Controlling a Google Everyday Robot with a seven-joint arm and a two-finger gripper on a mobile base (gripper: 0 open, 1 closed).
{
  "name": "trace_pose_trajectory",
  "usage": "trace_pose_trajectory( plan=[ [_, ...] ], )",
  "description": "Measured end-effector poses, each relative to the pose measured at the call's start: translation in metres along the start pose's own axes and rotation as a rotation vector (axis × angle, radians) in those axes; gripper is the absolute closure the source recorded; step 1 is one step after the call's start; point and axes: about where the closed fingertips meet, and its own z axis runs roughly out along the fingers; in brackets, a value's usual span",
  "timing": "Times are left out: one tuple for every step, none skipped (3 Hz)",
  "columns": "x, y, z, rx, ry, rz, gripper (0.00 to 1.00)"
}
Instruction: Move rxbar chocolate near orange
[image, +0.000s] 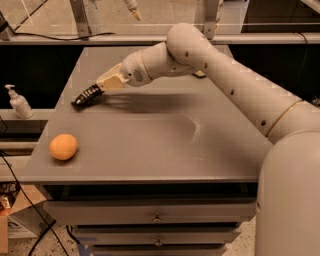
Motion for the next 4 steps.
trace_pose_trajectory(
  plan=[
    [0.013,0.049,-0.009,-0.093,0.004,0.0,1.0],
    [0.026,0.096,-0.017,-0.149,0.012,0.018,1.0],
    [0.035,0.123,-0.024,-0.146,0.022,0.037,0.83],
    [0.035,0.126,-0.024,-0.082,-0.011,0.032,0.6]
  ],
)
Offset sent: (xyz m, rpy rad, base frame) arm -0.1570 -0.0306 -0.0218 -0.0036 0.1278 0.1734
